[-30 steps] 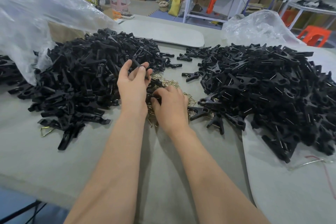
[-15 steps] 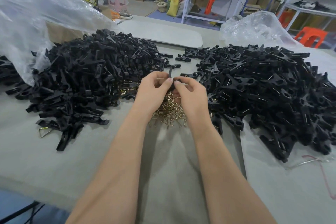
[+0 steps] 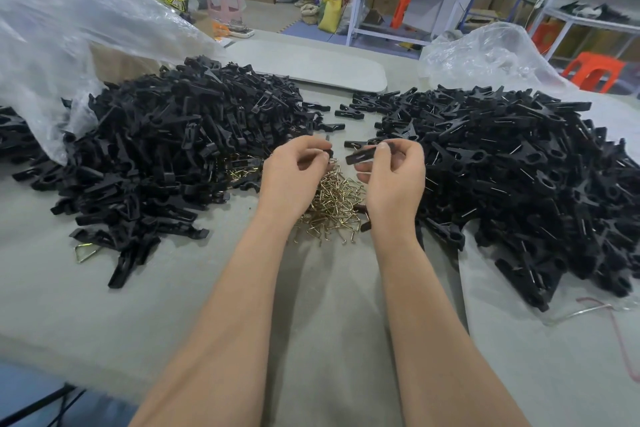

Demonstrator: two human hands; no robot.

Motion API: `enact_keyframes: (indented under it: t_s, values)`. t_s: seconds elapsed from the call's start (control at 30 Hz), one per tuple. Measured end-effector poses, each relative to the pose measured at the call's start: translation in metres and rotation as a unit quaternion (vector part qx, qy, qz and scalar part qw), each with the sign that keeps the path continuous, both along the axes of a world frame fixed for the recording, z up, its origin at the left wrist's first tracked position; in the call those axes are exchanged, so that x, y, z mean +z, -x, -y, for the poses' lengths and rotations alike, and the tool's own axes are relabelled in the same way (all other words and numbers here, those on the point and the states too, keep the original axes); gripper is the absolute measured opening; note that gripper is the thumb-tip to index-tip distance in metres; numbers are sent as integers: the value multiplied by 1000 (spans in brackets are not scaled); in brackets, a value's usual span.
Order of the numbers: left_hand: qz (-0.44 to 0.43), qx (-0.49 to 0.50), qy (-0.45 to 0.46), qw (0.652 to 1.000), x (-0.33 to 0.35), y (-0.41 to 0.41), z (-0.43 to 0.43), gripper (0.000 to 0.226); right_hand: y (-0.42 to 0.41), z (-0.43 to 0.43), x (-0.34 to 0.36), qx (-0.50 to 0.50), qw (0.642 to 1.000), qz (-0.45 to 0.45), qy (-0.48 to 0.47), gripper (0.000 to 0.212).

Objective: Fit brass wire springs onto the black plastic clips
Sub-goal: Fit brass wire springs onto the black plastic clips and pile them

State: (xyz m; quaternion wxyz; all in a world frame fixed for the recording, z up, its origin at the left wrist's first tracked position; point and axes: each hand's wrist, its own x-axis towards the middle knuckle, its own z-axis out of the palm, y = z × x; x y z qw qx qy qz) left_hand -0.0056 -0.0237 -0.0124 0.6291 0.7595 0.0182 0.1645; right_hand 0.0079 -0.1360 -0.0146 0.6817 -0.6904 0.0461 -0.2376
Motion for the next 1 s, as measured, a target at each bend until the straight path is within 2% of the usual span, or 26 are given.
enact_keyframes:
  t_s: [0.07,0.17,0.27,0.33,0.5,0.67,0.77,0.87,1.0]
  values:
    - [-4,-17,-6,1000,0,0,2,16,3,-2,-2,-9,997,22,70,6]
    - [2,-80,-13,997,1,1,6,34,6,-8,-4,8,986,47,158,7]
    - [25,-113,-24,993,2,2,5,55,6,-7,-2,40,991,33,127,6]
    - [36,-102,-51,993,0,2,2,59,5,-6,-1,57,992,22,113,8]
    - [50,-11,-148,988,-1,-1,-1,26,2,-6,0,112,984,7,136,22]
    - [46,36,-135,989,-1,-2,-3,14,4,-5,1,104,984,23,141,14]
    - [32,5,-90,995,-1,-2,-2,1,4,-2,2,78,987,35,137,10]
    - [24,-42,-87,995,1,0,0,9,5,-1,2,69,988,31,133,8]
    - [12,-74,-40,996,3,3,3,9,4,-1,3,94,982,16,162,28]
